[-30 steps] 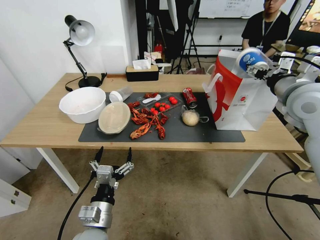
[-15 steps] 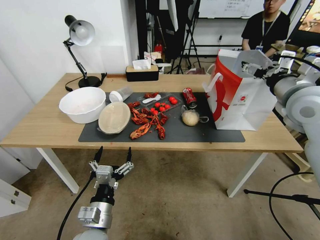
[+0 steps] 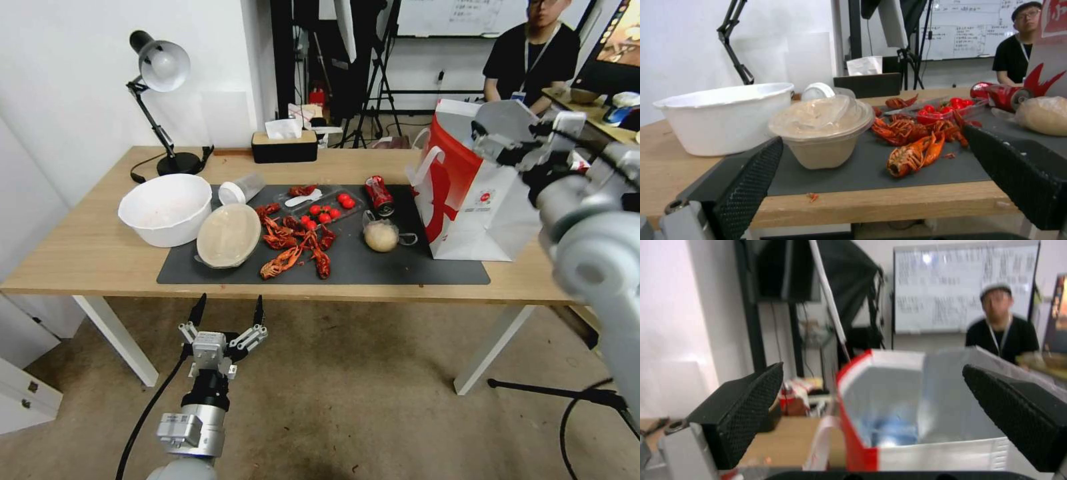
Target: Pick up the trash from the table and place it into the takeout bag.
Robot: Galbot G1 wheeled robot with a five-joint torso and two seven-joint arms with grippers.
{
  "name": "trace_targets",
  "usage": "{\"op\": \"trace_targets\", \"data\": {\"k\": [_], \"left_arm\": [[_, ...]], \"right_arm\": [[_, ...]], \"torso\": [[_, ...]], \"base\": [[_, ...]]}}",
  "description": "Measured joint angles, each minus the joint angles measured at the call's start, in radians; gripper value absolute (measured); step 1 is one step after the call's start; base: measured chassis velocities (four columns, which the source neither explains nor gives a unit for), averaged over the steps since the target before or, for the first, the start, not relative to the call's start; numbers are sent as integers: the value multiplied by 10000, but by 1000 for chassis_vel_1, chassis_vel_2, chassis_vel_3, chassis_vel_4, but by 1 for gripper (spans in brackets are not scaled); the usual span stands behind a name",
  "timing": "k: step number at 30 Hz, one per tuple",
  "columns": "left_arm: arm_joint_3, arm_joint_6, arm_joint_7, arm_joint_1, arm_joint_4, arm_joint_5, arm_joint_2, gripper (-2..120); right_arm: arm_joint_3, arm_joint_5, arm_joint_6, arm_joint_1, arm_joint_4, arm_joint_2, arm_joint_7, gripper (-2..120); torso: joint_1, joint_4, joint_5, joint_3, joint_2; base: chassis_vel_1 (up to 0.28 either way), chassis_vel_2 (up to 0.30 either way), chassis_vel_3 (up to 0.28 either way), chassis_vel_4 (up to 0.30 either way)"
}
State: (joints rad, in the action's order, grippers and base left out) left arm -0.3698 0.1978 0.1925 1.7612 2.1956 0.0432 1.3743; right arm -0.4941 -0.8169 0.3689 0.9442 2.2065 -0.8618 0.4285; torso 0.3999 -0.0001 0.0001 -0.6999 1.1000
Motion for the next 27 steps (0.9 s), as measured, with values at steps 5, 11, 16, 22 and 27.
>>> {"op": "trace_targets", "data": {"k": [5,11,16,22,27], "left_arm": [[43,20,-9,6,-39,-41,117,100],[6,112,-30,119,89,-128,227,100],[3,156,-46,178,109,-147,225,100],[4,250,-51,233,115,-159,209,100],[1,308,-52,240,80,-155,191,100]], "right_arm": [[252,1144,-1401,754,182,-365,-837,100],[352,1774,-2161,1513,317,-499,-1834,100],[213,2073,-2482,2523,390,-607,-2261,100],[55,2669,-3412,4443,395,-1062,-2799,100],[83,3241,-3897,5459,333,-1617,-2821,100]], "torso": [[0,0,-2,0,0],[0,3,-3,0,0],[0,2,-2,0,0],[0,0,-1,0,0],[0,1,-3,1,1]], "base": [[0,0,0,0],[0,0,0,0],[0,0,0,0],[0,0,0,0],[0,0,0,0]]}}
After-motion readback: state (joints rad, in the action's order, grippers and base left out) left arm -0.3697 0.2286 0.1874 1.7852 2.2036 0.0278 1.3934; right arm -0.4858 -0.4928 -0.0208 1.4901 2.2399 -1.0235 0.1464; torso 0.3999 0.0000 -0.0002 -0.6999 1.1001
